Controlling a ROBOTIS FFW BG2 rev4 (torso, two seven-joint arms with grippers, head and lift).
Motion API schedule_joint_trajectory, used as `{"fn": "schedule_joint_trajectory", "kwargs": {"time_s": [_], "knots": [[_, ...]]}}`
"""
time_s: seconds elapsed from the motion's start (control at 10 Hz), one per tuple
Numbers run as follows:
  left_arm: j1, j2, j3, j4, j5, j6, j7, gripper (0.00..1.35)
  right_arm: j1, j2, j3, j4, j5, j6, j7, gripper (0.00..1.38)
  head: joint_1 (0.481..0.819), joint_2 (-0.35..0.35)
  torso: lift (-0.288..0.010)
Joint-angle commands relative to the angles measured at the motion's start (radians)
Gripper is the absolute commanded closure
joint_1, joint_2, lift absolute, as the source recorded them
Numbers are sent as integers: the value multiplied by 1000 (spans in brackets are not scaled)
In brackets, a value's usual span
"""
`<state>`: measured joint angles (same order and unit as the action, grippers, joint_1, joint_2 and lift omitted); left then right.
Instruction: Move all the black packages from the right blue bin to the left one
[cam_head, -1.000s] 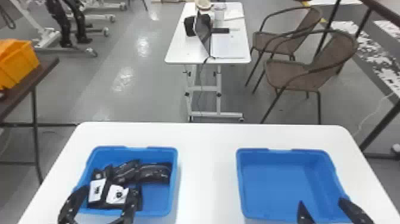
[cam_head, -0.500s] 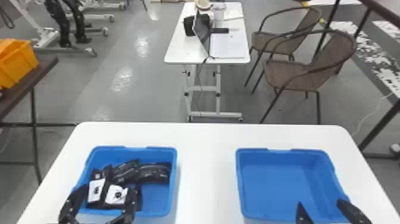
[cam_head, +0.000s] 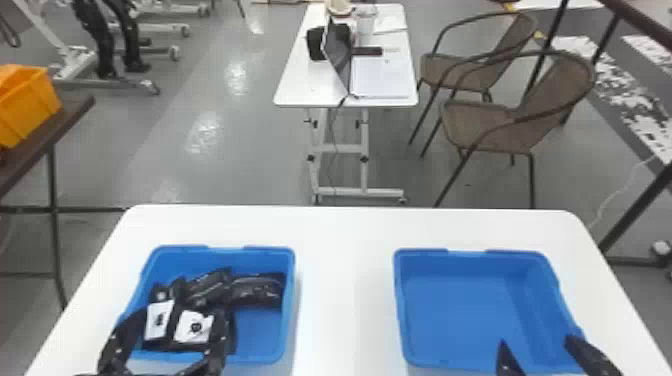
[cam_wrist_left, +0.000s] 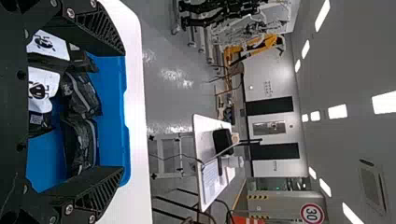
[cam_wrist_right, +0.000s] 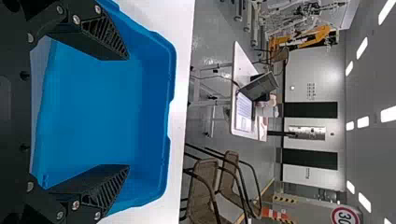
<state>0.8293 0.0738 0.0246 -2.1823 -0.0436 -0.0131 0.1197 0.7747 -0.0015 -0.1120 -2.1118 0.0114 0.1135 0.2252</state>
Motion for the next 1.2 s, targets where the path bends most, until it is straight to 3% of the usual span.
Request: {"fn": "schedule_joint_trajectory", "kwargs": {"time_s": [0.0, 1.1], "knots": [[-2, 6, -2, -1, 2, 2, 2, 159, 0, 2, 0, -1, 1, 0, -1, 205, 695, 43, -39], [-19, 24, 0, 7, 28, 8, 3, 159, -6, 2, -2, 9, -5, 0, 0, 205, 695, 43, -39]]}}
